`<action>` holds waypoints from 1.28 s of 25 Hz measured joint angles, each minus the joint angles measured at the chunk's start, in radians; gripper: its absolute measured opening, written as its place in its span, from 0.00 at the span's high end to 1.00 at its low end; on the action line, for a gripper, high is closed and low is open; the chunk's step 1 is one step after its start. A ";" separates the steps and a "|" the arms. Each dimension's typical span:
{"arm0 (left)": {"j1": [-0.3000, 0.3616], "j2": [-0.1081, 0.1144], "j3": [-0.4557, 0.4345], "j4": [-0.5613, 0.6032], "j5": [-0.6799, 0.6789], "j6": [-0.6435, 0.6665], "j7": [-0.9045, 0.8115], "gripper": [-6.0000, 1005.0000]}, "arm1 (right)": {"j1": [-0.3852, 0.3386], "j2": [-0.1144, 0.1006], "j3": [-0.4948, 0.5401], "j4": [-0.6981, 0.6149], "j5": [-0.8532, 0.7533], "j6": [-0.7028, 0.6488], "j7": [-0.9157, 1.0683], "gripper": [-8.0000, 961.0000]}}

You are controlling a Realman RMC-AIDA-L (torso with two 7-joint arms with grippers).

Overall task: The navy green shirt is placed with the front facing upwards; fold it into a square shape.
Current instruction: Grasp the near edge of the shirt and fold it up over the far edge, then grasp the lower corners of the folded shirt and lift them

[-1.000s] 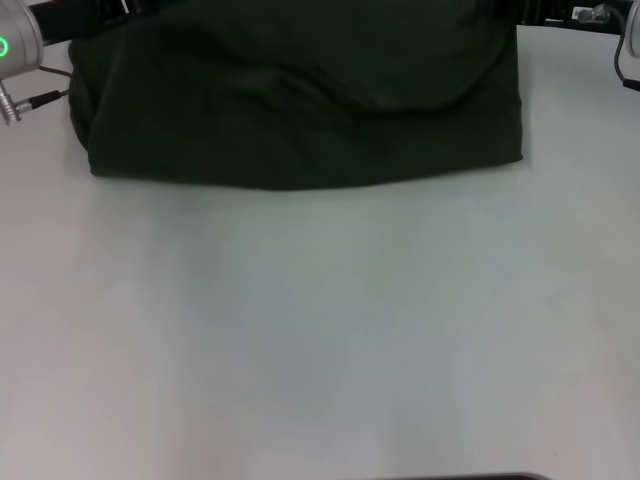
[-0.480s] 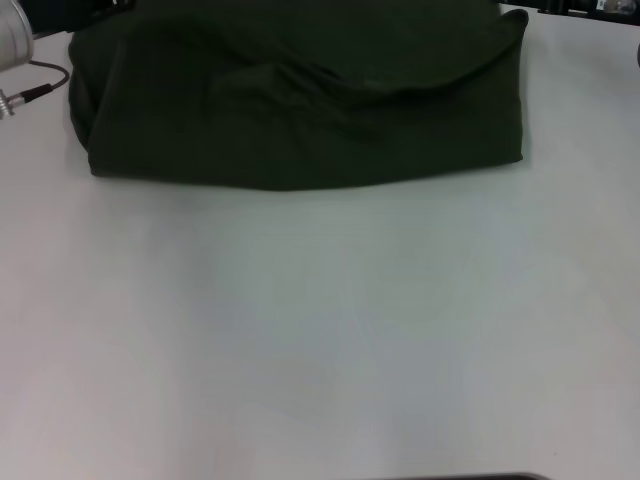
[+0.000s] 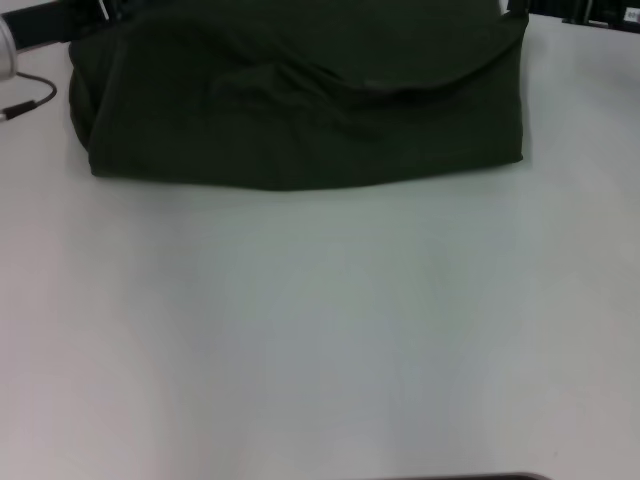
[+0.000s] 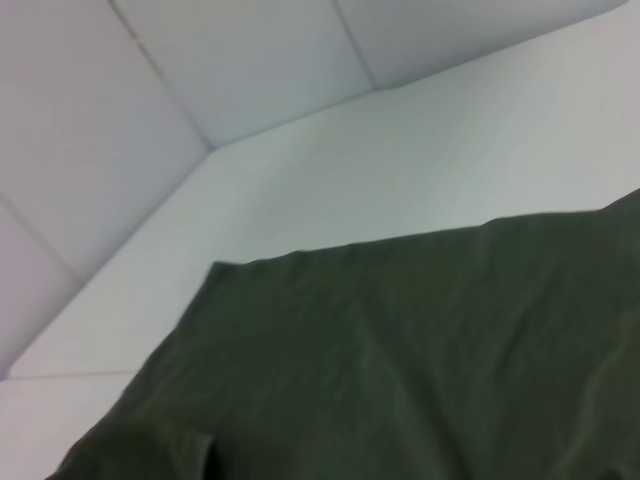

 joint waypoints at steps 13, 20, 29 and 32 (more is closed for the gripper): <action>0.119 -0.017 0.001 0.138 -0.050 0.377 0.077 0.10 | -0.121 -0.086 -0.073 -0.052 -0.041 -0.291 0.200 0.27; 0.141 -0.024 0.002 0.127 -0.050 0.396 0.138 0.10 | -0.138 -0.085 -0.084 -0.043 -0.049 -0.290 0.266 0.29; 0.158 -0.027 0.002 0.125 -0.046 0.387 0.159 0.11 | -0.116 -0.041 -0.138 -0.026 -0.083 -0.168 0.307 0.30; 0.163 -0.026 0.002 0.125 -0.047 0.386 0.161 0.12 | -0.104 -0.040 -0.163 0.012 -0.088 -0.138 0.312 0.30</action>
